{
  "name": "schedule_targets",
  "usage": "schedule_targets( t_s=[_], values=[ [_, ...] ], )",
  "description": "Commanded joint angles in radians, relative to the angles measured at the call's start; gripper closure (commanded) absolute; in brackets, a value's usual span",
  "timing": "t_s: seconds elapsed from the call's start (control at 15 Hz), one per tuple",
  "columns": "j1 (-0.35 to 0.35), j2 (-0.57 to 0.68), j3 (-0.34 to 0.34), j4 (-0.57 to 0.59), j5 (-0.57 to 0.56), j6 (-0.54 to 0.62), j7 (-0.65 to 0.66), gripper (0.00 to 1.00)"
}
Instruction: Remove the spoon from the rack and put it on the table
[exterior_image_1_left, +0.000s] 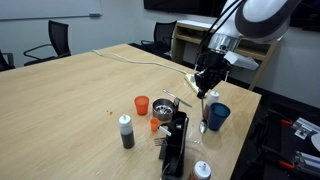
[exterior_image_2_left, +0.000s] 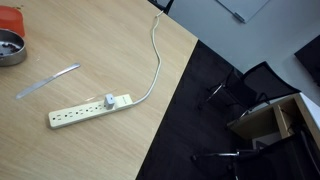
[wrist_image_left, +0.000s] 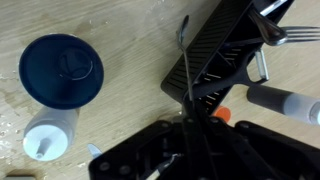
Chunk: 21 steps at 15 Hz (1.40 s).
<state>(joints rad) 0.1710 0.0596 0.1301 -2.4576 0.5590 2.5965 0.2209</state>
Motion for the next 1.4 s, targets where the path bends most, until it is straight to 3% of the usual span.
schedule_targets(
  t_s=[0.0, 0.4, 1.33],
  values=[
    [-0.063, 0.064, -0.019, 0.053, 0.006, -0.121, -0.185, 0.99],
    [-0.126, 0.217, -0.016, 0.169, 0.002, -0.195, -0.330, 0.99],
    [-0.208, 0.541, -0.012, 0.477, -0.084, -0.276, -0.331, 0.99]
  ],
)
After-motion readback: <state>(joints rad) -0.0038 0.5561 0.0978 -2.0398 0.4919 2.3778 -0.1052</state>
